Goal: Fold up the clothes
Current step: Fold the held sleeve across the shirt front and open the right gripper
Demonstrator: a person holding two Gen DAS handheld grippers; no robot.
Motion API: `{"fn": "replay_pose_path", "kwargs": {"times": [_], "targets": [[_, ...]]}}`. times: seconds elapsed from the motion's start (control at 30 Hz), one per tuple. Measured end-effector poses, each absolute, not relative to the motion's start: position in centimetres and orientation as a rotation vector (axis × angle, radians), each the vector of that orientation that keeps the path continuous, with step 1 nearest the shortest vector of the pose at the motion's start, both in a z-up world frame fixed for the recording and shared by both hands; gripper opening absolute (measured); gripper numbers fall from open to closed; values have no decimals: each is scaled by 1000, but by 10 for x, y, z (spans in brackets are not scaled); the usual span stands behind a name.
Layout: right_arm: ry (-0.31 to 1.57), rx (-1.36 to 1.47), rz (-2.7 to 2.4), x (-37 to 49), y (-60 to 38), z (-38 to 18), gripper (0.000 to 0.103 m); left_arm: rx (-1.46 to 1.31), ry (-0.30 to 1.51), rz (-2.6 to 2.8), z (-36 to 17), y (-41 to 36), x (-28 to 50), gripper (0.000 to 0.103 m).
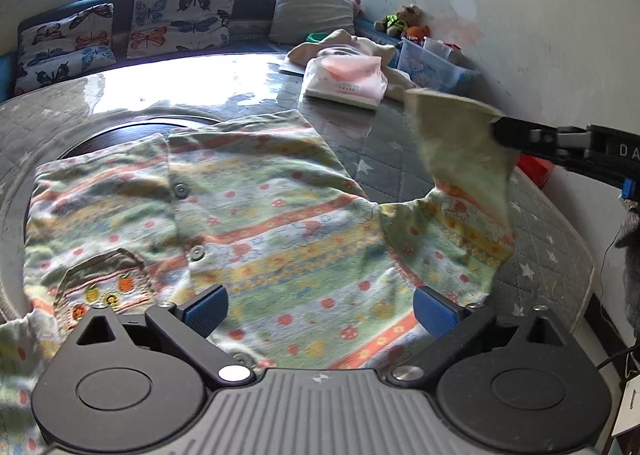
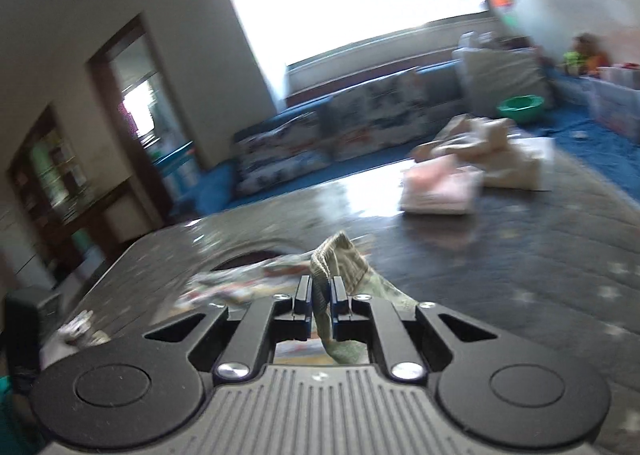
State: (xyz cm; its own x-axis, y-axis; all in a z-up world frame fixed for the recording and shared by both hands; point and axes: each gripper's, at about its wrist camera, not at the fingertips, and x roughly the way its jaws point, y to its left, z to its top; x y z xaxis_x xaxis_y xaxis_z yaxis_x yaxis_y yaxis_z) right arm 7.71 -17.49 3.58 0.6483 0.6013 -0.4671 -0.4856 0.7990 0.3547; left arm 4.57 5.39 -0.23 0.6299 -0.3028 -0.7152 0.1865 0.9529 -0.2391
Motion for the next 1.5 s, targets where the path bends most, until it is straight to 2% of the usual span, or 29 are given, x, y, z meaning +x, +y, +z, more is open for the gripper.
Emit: {"fn": "replay_pose_path", "kwargs": {"times": [0.13, 0.43, 0.6, 0.73, 0.8, 0.97, 1.03, 1.1, 1.4, 1.5], "targets": [[640, 152, 731, 76, -128, 37, 8, -173, 831, -294, -4, 64, 38, 92], [744, 90, 901, 61, -52, 20, 8, -215, 828, -284, -14, 86, 28, 90], [768, 69, 946, 52, -38, 14, 16, -242, 833, -272, -20, 93, 28, 88], [765, 50, 940, 53, -46, 18, 17, -259, 855, -259, -27, 97, 29, 86], [749, 27, 928, 55, -54, 22, 33, -266, 855, -256, -27, 98, 28, 84], [703, -48, 855, 60, -88, 31, 55, -291, 855, -249, -28, 104, 29, 78], [692, -66, 818, 61, -101, 31, 57, -299, 855, -242, -28, 105, 29, 76], [677, -80, 784, 61, -113, 29, 71, -311, 856, -236, -28, 107, 30, 75], [573, -75, 664, 49, -157, 19, 103, -345, 848, -212, -24, 114, 24, 77], [492, -56, 642, 38, -170, 21, 103, -352, 841, -205, -21, 119, 19, 79]]}}
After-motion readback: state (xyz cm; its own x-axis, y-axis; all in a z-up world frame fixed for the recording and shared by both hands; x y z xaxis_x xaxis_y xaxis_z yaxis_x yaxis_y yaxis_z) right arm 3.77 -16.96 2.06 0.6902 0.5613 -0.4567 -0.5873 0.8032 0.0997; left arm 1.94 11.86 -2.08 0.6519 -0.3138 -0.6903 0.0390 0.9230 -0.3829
